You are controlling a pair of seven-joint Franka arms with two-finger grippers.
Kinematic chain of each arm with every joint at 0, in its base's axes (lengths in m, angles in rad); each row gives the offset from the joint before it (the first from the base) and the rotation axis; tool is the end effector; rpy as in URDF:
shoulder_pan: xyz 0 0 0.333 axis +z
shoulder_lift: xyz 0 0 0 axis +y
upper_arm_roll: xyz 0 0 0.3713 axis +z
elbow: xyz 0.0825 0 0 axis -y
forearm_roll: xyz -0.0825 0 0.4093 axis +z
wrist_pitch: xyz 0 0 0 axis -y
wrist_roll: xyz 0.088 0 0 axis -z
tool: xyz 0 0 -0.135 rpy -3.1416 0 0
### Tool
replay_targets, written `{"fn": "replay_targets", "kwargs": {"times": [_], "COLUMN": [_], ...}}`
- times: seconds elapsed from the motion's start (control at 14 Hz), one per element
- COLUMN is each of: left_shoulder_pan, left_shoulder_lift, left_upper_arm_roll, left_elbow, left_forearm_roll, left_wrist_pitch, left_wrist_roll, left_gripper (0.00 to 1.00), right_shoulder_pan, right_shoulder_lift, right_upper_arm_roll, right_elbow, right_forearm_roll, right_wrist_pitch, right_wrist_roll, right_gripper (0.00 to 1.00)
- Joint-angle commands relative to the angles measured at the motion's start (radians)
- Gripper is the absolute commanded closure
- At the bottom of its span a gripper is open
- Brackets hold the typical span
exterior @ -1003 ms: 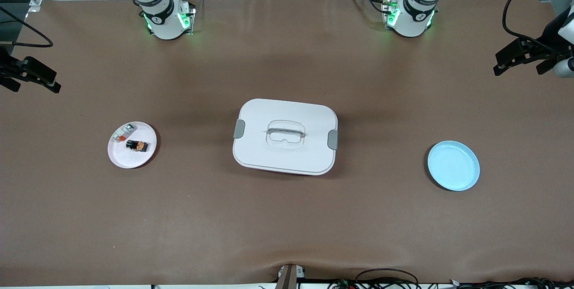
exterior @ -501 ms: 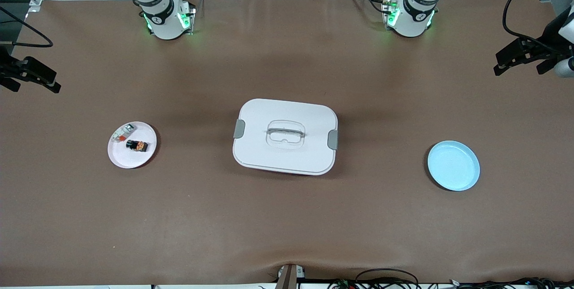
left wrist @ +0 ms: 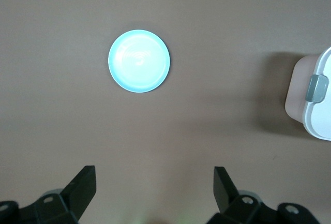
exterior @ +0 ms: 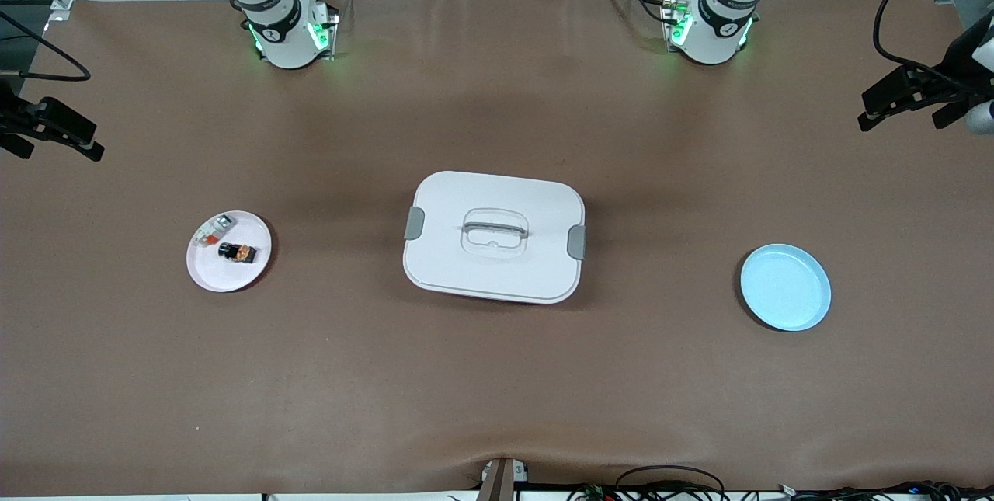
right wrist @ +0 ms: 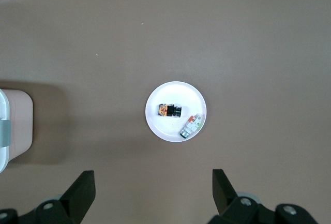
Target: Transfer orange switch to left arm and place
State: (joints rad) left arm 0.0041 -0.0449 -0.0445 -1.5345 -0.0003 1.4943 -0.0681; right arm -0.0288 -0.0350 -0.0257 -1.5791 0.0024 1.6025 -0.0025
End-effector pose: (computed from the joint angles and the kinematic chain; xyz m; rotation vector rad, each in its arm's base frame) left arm 0.5552 -0.0232 0.6884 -3.1398 -0.0435 -0.0074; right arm 0.5713 -0.0311 0.6707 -3.1376 0.0816 -0.0918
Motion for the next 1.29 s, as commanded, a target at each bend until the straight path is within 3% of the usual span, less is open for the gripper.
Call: {"fn": "replay_targets", "kwargs": {"times": [0.0, 0.57, 0.93, 1.22], "left_shoulder_pan": [0.008, 0.005, 0.005, 0.01], "left_shoulder_lift": [0.003, -0.003, 0.01, 0.017], "left_upper_arm_roll": [-0.002, -0.009, -0.009, -0.009], "left_elbow": [0.011, -0.036, -0.032, -0.03], "left_forearm_roll": [-0.001, 0.0, 0.0, 0.0], "left_wrist_pitch": [-0.005, 0.032, 0.041, 0.041], "left_wrist_roll": [0.002, 0.005, 0.007, 0.01], "left_gripper": [0.0, 0.0, 0.0, 0.0], "right_shoulder_pan": [0.001, -0.003, -0.005, -0.002], "right_shoulder_lift": [-0.011, 0.033, 0.128, 0.15], "right_upper_arm_roll": [0.0, -0.003, -0.005, -0.003], "right_elbow": [0.002, -0.007, -0.025, -0.162], "right_forearm_roll": [0.008, 0.007, 0.005, 0.005], "right_wrist_pitch": [-0.003, -0.006, 0.017, 0.207], "right_wrist_roll": [-0.005, -0.01, -0.002, -0.008], "right_gripper": [0.0, 0.0, 0.0, 0.0]}}
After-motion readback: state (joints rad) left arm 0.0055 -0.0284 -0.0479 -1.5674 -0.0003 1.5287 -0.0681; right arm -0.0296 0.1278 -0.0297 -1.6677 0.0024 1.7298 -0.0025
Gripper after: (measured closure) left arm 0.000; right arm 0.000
